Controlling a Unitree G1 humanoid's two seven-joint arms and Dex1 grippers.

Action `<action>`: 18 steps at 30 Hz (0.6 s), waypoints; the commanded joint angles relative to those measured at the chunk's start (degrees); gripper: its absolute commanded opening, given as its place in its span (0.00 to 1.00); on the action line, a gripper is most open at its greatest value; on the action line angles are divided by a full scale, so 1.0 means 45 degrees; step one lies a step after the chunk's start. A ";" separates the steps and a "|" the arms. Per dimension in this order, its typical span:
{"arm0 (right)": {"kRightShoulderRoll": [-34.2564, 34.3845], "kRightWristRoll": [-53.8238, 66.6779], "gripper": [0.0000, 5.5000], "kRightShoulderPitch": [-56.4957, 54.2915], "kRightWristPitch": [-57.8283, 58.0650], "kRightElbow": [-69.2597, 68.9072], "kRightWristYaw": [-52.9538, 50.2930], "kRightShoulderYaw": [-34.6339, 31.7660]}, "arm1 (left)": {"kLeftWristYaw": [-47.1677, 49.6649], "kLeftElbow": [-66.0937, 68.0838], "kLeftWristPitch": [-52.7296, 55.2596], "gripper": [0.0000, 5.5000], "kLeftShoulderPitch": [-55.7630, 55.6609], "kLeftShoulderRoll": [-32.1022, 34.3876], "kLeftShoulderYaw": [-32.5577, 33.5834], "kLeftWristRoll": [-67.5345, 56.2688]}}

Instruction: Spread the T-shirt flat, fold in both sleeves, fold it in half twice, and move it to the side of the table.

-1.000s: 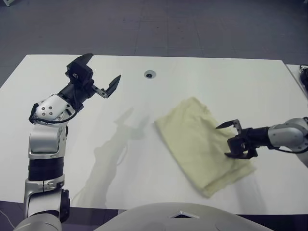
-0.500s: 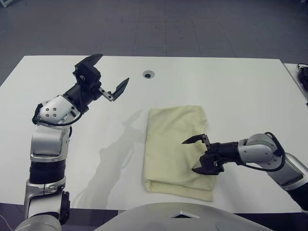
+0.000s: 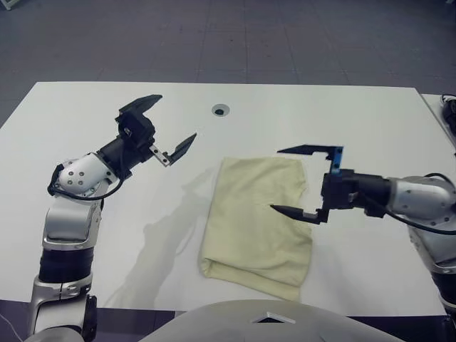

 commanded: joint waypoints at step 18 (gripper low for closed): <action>-0.0511 -0.6015 0.98 0.7489 -0.5764 0.2427 0.1277 0.0386 | -0.4180 -0.1482 -0.4359 0.84 0.6075 0.3735 -0.1599 0.2883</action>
